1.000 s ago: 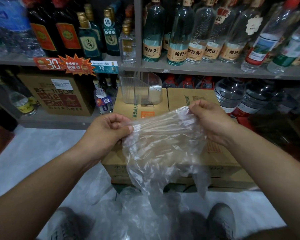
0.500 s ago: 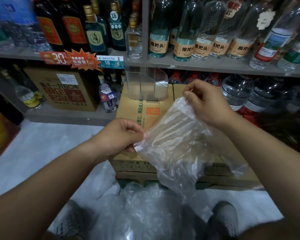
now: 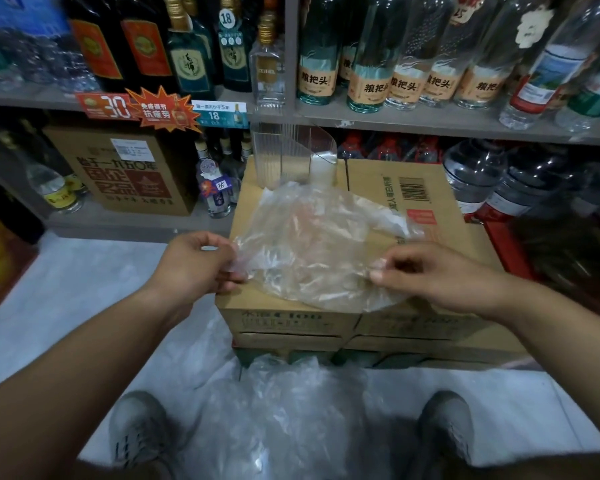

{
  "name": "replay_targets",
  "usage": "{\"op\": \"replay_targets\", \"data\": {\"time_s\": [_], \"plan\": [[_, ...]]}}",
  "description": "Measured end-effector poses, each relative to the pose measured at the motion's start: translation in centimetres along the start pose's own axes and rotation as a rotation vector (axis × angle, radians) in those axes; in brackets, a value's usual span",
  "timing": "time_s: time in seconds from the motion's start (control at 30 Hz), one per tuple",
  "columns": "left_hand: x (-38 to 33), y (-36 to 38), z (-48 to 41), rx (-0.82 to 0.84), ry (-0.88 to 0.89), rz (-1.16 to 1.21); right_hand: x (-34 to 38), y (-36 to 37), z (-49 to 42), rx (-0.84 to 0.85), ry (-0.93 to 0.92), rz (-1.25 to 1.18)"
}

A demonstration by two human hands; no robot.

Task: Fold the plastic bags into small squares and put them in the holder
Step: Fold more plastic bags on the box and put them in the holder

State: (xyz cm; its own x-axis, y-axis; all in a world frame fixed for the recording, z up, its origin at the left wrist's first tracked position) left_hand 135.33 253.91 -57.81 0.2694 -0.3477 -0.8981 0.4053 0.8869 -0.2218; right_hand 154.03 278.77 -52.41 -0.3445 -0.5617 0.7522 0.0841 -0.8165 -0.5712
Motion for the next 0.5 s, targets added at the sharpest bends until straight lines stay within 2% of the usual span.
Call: {"op": "replay_targets", "data": {"time_s": [0.1,0.23,0.33,0.4,0.5], "plan": [[0.3,-0.1,0.3,-0.035,-0.003,0.013,-2.3,-0.2,0.4,-0.035,0.144,-0.033],[0.4,0.2,0.8,-0.071,0.023,0.003,-4.5,-0.1,0.5,-0.075,0.311,-0.431],[0.3,0.2,1.1,-0.088,0.034,0.006,-5.3,-1.1,0.6,-0.215,0.357,-0.563],[0.3,0.0,1.2,-0.102,0.045,-0.009,-5.9,-2.1,0.9,-0.291,0.398,-0.564],[0.5,-0.3,1.2,-0.122,0.072,-0.121,-7.1,-3.4,1.6,-0.332,0.459,-0.366]]}}
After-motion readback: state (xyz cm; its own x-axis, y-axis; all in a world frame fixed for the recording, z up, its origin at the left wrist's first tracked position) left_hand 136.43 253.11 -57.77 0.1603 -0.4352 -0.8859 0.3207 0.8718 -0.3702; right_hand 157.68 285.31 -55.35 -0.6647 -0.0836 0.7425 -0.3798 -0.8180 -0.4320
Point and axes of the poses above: each hand's wrist, its own z-axis away from the middle knuckle, its own y-axis out of the palm, x = y × z, the point moved 4 cm from there along -z, towards the middle knuckle, and after that the axes turned 2 degrees about -z, right-handed, at the moved point
